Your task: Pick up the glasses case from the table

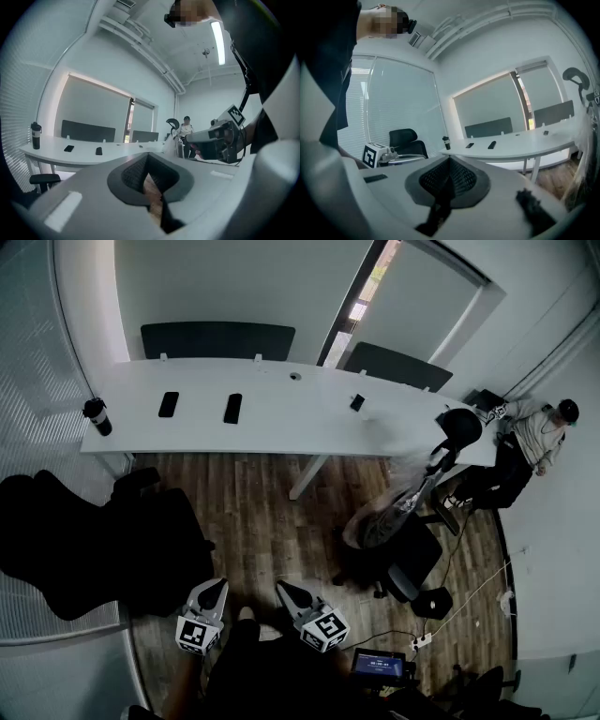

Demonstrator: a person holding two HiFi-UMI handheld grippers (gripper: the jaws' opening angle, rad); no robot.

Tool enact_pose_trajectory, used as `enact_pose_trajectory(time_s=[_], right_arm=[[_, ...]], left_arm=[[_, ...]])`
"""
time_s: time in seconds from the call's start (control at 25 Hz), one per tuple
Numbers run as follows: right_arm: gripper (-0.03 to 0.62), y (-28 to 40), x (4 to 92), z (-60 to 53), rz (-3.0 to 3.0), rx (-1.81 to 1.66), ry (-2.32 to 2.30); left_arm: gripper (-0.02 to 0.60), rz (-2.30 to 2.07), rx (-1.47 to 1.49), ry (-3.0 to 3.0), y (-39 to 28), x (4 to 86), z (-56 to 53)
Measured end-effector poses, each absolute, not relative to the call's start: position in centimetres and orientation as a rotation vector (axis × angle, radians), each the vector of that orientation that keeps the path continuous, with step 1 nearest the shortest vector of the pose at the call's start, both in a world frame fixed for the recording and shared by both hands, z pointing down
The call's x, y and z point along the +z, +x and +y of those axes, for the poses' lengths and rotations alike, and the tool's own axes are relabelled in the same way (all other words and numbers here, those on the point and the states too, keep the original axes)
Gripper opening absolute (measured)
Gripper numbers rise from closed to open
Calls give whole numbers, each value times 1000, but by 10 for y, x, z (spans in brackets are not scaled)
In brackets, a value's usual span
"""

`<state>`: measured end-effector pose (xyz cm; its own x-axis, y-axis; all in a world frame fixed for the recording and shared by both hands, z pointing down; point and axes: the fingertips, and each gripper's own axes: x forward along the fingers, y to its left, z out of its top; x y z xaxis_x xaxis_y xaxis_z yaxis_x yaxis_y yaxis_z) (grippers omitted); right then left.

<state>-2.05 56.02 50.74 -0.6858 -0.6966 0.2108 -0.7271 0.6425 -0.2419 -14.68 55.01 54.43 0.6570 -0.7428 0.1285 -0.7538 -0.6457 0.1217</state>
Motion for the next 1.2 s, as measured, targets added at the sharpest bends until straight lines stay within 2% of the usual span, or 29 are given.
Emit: enact_pose_trajectory(time_s=[0.52, 0.68, 1.2], right_arm=[[6, 7, 518, 521, -2785, 513, 1181], [6, 14, 517, 499, -2812, 508, 1155], [6, 98, 533, 425, -2793, 617, 1221]], left_arm=[[7, -1291, 140, 2696, -110, 552, 520], [8, -1340, 248, 2661, -102, 561, 505], [8, -1349, 350, 2700, -25, 554, 428]])
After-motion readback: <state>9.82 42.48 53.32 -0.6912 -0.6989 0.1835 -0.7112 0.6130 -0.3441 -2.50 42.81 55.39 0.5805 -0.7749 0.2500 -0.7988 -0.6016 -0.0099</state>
